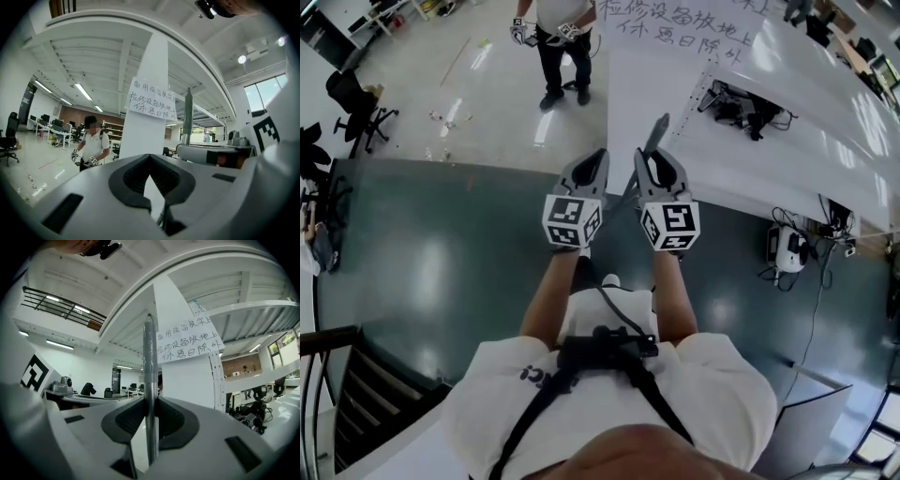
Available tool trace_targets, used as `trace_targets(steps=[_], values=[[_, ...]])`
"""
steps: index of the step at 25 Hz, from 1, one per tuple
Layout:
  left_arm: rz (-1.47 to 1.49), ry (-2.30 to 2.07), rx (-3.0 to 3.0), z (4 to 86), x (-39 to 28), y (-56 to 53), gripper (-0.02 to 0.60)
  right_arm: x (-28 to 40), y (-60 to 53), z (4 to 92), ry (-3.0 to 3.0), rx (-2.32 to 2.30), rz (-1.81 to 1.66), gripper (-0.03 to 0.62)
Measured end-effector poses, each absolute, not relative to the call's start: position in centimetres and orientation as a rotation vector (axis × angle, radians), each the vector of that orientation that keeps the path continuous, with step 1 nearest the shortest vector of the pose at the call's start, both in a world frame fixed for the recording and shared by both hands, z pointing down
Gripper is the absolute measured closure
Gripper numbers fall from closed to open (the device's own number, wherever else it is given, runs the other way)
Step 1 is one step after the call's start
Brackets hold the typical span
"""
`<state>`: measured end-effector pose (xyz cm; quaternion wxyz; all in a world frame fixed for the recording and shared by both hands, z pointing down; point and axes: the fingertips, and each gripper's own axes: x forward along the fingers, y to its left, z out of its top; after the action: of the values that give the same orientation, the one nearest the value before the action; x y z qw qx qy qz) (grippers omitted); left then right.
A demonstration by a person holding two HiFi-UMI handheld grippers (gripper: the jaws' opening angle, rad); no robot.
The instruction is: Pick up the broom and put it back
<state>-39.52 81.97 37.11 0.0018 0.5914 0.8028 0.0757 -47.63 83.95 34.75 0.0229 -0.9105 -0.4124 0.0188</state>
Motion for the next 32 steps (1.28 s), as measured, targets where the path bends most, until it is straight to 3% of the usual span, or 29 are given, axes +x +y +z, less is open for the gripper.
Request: trace_targets(steps=[10, 25, 32], values=[[0.118, 2.279, 2.070, 32.4, -30.4, 75.0, 0.571, -37.9, 77.7, 29.2, -0.947, -3.017, 0.155, 0.498], [0.050, 1.750, 2.505, 29.7, -5.2, 51.2, 0.571, -11.6, 56.6, 25.9, -0.250, -3.172, 0.267, 0.502], [-0.006, 1.482, 2.657, 29.3, 3.5, 38.4, 0.571, -1.7, 44.8, 26.0, 0.082, -3.176, 0.292, 0.503]])
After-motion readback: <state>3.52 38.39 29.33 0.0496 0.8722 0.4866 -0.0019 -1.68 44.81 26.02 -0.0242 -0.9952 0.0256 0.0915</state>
